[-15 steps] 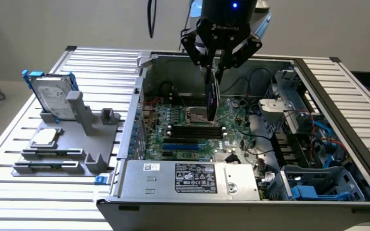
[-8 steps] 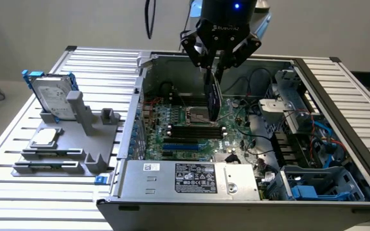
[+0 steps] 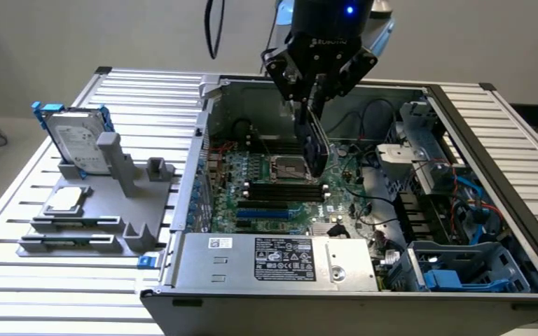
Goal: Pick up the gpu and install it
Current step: 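Insert the gpu into the slot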
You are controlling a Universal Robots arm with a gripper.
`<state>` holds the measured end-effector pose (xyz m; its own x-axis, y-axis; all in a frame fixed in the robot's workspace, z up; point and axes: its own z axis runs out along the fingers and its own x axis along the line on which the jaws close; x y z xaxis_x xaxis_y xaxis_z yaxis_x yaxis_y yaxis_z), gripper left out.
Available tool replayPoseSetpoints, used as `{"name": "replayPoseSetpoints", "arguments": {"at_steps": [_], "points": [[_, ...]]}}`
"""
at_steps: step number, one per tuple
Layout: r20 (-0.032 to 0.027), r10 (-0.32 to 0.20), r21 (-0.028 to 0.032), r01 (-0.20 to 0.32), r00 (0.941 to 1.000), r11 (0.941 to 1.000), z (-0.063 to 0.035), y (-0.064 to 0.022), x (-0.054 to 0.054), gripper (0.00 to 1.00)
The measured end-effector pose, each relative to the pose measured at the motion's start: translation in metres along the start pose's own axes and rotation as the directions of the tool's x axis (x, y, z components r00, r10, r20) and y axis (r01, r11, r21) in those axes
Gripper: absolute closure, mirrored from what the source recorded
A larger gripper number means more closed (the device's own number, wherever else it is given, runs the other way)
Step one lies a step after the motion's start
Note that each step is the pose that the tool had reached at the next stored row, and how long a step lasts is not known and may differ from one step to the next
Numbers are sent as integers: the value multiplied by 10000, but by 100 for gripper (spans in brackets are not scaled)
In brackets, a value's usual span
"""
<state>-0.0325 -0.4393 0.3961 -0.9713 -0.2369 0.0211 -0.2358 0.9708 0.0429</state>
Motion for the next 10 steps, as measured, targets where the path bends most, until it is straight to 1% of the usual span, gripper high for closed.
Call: {"name": "replayPoseSetpoints", "arguments": {"at_steps": [2,5,8,10], "points": [[-16,-359,7,359,9994,9994,2,0,0,74],[-39,-897,17,897,9960,9960,6,0,0,74],[-64,-1449,26,1449,9894,9894,10,0,0,74],[-80,-1803,31,1804,9836,9836,13,-1,0,74]]}}
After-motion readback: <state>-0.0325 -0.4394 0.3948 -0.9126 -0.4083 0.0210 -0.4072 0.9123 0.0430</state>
